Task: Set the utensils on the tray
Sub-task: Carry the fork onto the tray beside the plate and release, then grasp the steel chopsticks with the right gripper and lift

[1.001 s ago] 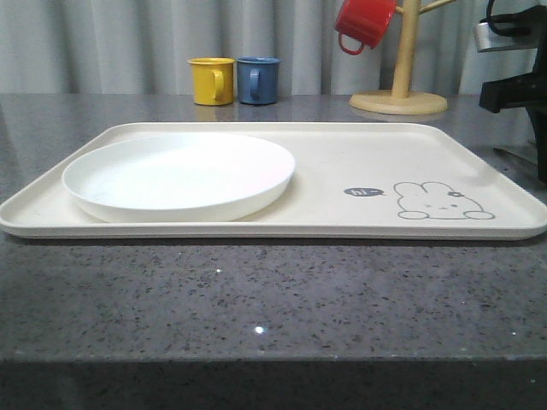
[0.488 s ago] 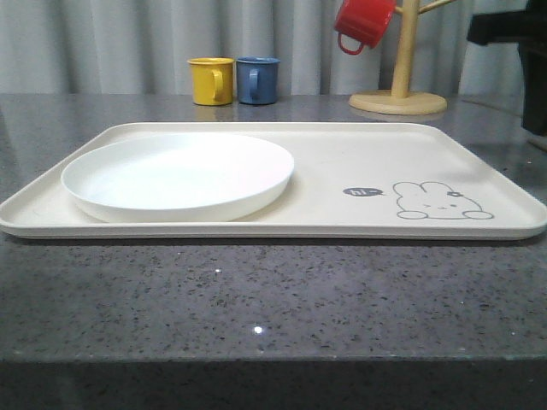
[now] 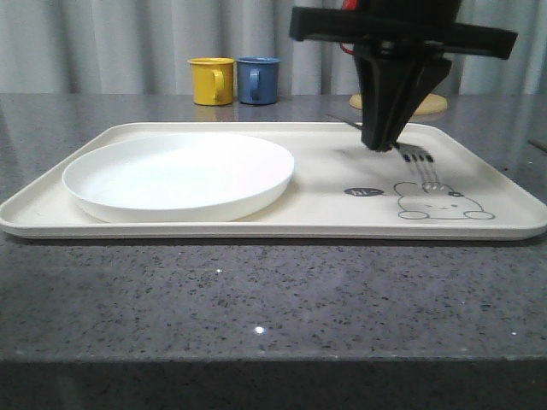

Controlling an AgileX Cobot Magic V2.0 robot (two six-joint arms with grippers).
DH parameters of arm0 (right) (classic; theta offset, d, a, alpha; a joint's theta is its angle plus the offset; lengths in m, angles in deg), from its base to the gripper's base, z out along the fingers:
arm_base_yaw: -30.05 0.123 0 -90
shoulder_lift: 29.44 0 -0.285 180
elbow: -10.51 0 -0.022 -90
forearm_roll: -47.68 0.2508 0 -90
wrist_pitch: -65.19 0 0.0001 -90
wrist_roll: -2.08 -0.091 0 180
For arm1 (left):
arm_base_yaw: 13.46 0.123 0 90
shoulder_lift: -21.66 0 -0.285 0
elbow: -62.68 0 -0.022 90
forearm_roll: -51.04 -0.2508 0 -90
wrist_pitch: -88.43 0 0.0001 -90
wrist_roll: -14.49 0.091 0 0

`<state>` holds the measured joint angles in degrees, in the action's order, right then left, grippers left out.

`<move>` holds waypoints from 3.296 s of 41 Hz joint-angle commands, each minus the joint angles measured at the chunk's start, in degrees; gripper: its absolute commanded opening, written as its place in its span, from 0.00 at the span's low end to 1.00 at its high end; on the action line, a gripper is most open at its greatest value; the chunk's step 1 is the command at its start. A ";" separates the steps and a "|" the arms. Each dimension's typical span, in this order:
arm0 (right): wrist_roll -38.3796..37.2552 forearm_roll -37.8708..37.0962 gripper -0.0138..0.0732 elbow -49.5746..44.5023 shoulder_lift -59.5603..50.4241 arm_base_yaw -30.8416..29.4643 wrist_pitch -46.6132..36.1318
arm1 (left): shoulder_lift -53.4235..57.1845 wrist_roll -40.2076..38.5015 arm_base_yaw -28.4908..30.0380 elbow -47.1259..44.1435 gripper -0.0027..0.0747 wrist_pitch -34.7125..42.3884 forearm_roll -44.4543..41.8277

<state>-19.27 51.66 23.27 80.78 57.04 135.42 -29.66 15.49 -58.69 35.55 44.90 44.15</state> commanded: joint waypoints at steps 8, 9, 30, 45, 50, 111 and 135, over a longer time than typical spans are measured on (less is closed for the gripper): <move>-11.57 0.59 0.12 2.06 1.49 0.33 -4.37 | 0.35 -0.55 -0.45 1.45 0.47 4.12 -0.29; -12.09 0.59 0.12 2.06 1.67 0.33 -4.69 | 0.35 -0.55 -0.45 1.45 0.47 4.12 -0.29; -10.33 -2.70 0.43 2.06 -0.03 0.33 -6.75 | 0.35 -0.55 -0.45 1.45 0.47 4.12 -0.29; 2.25 -13.47 0.43 1.47 -9.83 -2.26 1.78 | 0.35 -0.55 -0.45 1.45 0.47 4.12 -0.29; 6.05 -12.67 0.43 -1.01 -12.68 -8.25 2.05 | 0.35 -0.55 -0.45 1.45 0.47 4.12 -0.29; 19.77 1.25 0.19 -8.03 -4.39 -32.08 4.92 | 0.35 -0.55 -0.45 1.45 0.47 4.12 -0.29; 11.24 12.67 0.19 -6.39 -8.60 -13.61 0.84 | 0.35 -0.55 -0.45 1.45 0.47 4.12 -0.29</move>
<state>-5.67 62.70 15.30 74.85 42.71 135.36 -29.66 15.35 -58.69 35.55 44.93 44.15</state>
